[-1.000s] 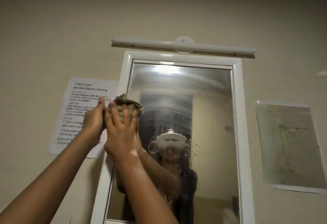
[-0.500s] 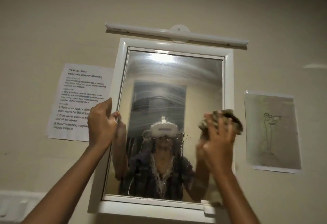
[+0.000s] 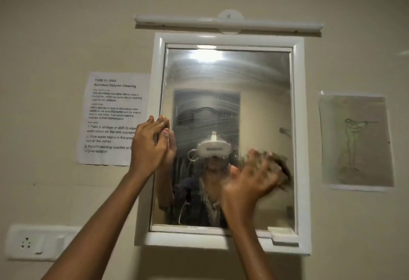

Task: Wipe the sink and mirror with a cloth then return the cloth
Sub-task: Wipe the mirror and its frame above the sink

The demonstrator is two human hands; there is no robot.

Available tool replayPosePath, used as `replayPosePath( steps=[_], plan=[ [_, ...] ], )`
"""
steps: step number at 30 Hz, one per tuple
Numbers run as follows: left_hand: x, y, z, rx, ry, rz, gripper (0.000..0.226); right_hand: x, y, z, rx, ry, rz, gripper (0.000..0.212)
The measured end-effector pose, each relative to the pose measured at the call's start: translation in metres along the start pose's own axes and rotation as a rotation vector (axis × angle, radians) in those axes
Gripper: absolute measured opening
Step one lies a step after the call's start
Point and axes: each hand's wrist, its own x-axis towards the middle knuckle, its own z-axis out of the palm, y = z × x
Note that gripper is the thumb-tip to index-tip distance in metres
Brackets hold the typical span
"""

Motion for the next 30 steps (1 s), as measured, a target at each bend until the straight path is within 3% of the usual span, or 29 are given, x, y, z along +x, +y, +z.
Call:
replayPosePath(
  steps=[5,8,12,14,17,23,30],
  plan=[
    [0.001,0.007,-0.006,-0.018,-0.002,-0.045,0.034,-0.031,-0.082,0.017,-0.009,-0.261,-0.555,0.06],
    [0.001,0.011,-0.01,-0.022,-0.007,-0.083,0.038,-0.072,-0.092,0.032,-0.191,-0.446,-0.92,0.046],
    [0.003,0.01,-0.01,-0.002,-0.04,-0.082,0.037,-0.089,-0.054,0.031,-0.245,-0.379,-1.04,0.043],
    [0.0,0.008,-0.007,-0.004,-0.061,-0.056,0.037,-0.086,-0.027,0.023,-0.282,-0.368,-0.988,0.052],
    [-0.011,0.005,-0.002,-0.014,-0.081,-0.032,0.041,-0.072,0.021,0.007,-0.244,-0.374,-0.736,0.067],
    [-0.023,-0.004,0.003,-0.023,-0.096,-0.019,0.044,-0.041,0.118,-0.048,-0.148,-0.205,0.078,0.052],
    [-0.028,0.002,0.002,0.01,-0.204,-0.014,0.047,-0.081,0.048,-0.018,-0.188,-0.2,-0.044,0.056]
  ],
)
